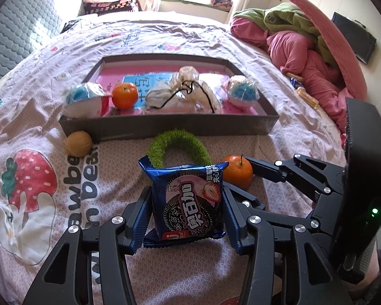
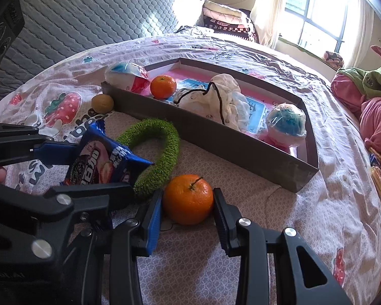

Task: Organize objects
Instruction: 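Grasp the blue cookie packet with the left tool while the right tool approaches the orange, then carry the cookie packet with the left tool while the right tool grasps and carries the orange over the tray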

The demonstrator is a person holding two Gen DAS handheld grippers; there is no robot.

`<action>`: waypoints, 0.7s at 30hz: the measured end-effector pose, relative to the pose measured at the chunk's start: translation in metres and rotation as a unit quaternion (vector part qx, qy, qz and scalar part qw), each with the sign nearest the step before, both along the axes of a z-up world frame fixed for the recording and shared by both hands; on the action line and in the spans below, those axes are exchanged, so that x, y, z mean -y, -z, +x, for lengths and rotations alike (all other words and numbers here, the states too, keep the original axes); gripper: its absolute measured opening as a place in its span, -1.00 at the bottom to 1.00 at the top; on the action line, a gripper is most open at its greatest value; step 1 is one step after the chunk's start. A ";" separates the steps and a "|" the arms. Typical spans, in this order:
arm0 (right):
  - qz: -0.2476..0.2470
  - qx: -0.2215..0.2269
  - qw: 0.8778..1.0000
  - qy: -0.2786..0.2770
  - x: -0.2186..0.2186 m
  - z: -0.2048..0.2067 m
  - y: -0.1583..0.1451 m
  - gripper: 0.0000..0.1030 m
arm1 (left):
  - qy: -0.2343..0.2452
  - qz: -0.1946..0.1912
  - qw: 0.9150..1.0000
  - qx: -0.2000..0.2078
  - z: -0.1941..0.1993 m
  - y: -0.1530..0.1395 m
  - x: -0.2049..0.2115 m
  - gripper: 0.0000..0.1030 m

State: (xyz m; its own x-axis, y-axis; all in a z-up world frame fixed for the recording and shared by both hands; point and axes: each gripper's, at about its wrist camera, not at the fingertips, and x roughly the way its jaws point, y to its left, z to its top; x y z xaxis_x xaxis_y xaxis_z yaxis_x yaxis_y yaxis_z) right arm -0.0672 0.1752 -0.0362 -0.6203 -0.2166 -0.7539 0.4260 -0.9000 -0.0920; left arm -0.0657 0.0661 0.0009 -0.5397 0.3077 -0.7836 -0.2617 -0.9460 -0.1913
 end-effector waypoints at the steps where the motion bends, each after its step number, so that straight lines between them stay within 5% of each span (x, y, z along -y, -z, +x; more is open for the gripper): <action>1: -0.002 0.000 1.000 0.001 -0.001 0.000 -0.001 -0.27 | 0.000 0.001 1.000 -0.003 0.001 -0.002 0.001 0.03; 21: -0.044 -0.035 0.998 0.027 -0.016 -0.002 -0.035 -0.26 | -0.015 0.007 0.999 -0.040 0.000 -0.021 0.013 0.03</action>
